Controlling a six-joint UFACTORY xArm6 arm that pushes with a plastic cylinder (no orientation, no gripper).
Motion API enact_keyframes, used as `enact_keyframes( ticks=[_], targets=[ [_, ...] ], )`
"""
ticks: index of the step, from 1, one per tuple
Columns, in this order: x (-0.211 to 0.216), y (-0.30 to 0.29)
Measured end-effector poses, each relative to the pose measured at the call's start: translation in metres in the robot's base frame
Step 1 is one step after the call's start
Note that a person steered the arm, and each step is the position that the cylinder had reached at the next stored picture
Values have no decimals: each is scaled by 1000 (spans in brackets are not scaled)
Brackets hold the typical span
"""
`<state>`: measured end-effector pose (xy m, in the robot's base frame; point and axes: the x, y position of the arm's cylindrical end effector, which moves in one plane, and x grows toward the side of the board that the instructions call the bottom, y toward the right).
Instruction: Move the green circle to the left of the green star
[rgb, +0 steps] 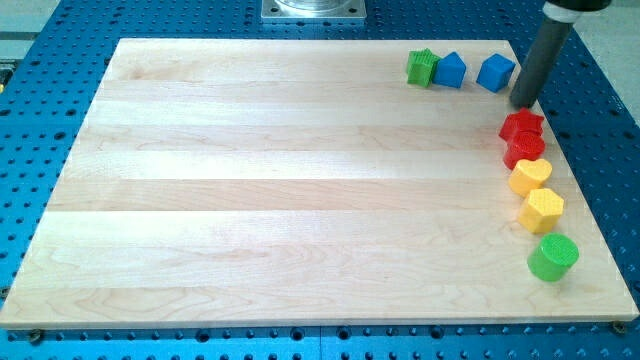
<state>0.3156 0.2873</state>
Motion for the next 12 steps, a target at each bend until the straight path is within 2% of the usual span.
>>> enact_keyframes(
  ticks=[1, 2, 3, 4, 5, 6, 7, 8, 9, 10, 11, 12],
  targets=[
    [-11, -27],
    [-24, -28],
    [11, -38],
    [19, 28],
    [89, 57],
    [225, 25],
    [241, -53],
    [288, -61],
    [300, -65],
    [269, -149],
    [190, -185],
    [188, -180]
  ],
)
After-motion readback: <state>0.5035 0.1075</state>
